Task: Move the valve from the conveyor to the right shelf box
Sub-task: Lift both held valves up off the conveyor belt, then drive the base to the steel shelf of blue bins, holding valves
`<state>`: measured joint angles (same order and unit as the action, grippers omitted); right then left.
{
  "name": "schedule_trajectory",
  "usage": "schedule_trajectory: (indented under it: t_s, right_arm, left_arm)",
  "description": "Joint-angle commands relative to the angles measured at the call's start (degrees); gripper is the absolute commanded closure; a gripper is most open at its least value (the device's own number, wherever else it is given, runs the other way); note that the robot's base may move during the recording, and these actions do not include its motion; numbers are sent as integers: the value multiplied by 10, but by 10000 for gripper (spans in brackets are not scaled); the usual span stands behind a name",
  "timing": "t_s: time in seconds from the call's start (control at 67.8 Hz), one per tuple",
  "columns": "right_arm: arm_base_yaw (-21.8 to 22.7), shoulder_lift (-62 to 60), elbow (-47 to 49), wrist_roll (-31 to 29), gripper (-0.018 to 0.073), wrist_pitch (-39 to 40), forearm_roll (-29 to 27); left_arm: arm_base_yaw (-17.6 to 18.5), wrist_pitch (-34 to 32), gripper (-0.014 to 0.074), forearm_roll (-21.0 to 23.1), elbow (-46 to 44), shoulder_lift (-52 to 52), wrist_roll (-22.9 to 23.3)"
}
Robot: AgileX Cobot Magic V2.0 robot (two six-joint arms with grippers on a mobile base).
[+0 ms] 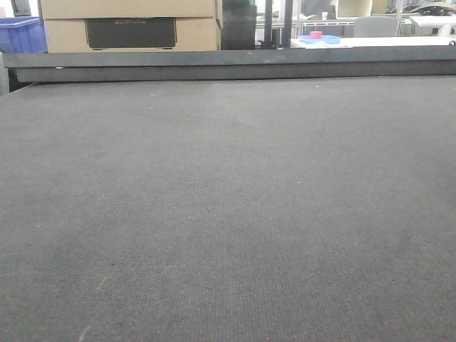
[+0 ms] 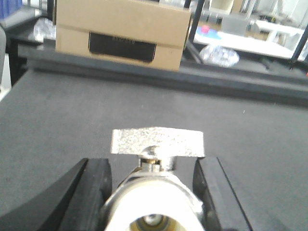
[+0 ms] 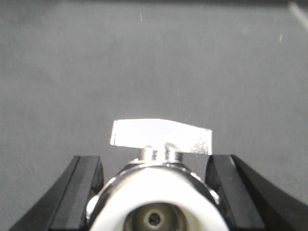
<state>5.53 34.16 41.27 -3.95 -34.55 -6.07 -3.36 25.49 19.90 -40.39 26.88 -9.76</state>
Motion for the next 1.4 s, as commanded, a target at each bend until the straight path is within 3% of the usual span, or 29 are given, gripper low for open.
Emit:
schedule_trajectory:
  t_s: [0.0, 1.387]
  right_arm:
    - [0, -27, 5, -5, 721, 53, -4]
    - [0, -51, 5, -5, 721, 55, -4]
  left_arm:
    - [3, -20, 707, 11, -2, -23, -1]
    - [3, -25, 707, 11, -2, -51, -1]
